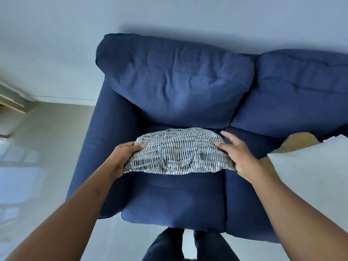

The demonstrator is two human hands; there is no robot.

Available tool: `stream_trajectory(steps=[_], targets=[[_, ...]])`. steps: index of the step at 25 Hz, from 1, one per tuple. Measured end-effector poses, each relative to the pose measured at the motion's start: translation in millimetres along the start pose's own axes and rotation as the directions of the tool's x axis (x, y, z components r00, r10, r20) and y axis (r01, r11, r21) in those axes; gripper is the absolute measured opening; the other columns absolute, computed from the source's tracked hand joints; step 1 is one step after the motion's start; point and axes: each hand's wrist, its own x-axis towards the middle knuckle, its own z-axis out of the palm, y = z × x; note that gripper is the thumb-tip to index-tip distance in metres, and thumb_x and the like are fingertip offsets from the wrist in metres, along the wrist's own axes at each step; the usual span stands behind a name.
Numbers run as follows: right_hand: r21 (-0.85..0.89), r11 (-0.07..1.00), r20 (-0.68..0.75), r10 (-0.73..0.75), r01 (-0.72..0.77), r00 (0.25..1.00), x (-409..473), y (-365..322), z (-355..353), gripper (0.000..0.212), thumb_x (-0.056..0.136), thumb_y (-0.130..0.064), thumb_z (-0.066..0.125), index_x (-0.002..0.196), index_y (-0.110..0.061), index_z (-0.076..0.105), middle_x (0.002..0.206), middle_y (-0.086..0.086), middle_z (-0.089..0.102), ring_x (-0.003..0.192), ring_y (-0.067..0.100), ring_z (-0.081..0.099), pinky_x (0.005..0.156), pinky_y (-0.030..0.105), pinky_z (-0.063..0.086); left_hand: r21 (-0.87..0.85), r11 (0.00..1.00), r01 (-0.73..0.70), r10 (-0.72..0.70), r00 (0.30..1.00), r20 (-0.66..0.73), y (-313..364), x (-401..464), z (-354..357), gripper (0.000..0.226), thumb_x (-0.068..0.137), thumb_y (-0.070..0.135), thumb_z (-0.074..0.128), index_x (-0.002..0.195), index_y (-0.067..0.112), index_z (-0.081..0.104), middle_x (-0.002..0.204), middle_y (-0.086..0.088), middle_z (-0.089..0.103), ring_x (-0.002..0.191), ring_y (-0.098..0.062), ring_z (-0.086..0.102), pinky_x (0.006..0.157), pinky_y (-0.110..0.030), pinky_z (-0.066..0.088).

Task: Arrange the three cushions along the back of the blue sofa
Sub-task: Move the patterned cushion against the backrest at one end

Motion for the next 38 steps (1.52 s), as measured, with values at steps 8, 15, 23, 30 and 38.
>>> stream_trajectory(steps=[8,15,23,30,38], targets=[[0.047,0.980,-0.077,0.197,-0.194,0.977,91.2,12.7,41.1,0.034,0.091,-0.013,0.078,0.124,-0.013,0.073,0.109,0.011,0.078,0.082,0.022,0.075,0.079,0.042,0.065,0.024,0.988,0.156,-0.156,0.988,-0.001,10.4,117.0,-9.3,0.028,0.092,0.016,0.073,0.114,-0.001,0.071,0.098,-0.014,0.078,0.071,-0.023,0.077,0.064,-0.039,0.065],[0.050,0.956,-0.081,0.294,-0.291,0.952,138.4,-3.7,60.0,0.025,0.092,-0.017,0.075,0.116,-0.010,0.076,0.067,0.002,0.070,0.049,0.015,0.064,0.051,0.028,0.055,-0.266,0.961,0.080,-0.088,0.996,-0.016,48.4,169.8,-7.5,0.011,0.094,0.018,0.063,0.102,0.015,0.070,0.090,-0.005,0.077,0.096,-0.024,0.073,0.090,-0.047,0.061],[0.267,0.935,-0.111,0.269,-0.232,0.957,168.3,-38.4,61.7,0.029,0.103,-0.041,0.058,0.100,-0.015,0.070,0.101,0.010,0.074,0.078,0.023,0.072,0.068,0.039,0.064,-0.056,0.980,-0.193,0.188,0.979,-0.079,89.3,184.5,35.6,0.036,0.085,0.035,0.081,0.115,0.018,0.070,0.124,0.000,0.073,0.121,-0.022,0.065,0.100,-0.047,0.057],[0.282,0.954,-0.084,0.132,-0.104,0.988,147.5,-41.2,63.4,0.051,0.100,-0.042,0.063,0.145,-0.019,0.057,0.138,0.008,0.058,0.122,0.030,0.065,0.103,0.052,0.055,0.160,0.968,-0.194,0.211,0.972,-0.100,74.0,168.8,76.8,0.042,0.093,0.021,0.074,0.132,0.009,0.062,0.117,0.004,0.067,0.115,-0.015,0.058,0.104,-0.045,0.053],[-0.138,0.990,-0.212,-0.018,-0.011,0.977,59.5,-9.9,30.1,0.056,0.101,-0.025,0.060,0.134,0.017,0.048,0.139,0.038,0.054,0.128,0.052,0.053,0.106,0.065,0.045,0.543,0.790,-0.284,0.328,0.945,0.017,8.8,73.4,112.0,0.065,0.098,0.032,0.066,0.156,0.013,0.045,0.155,-0.005,0.054,0.129,-0.015,0.060,0.102,-0.026,0.046]])
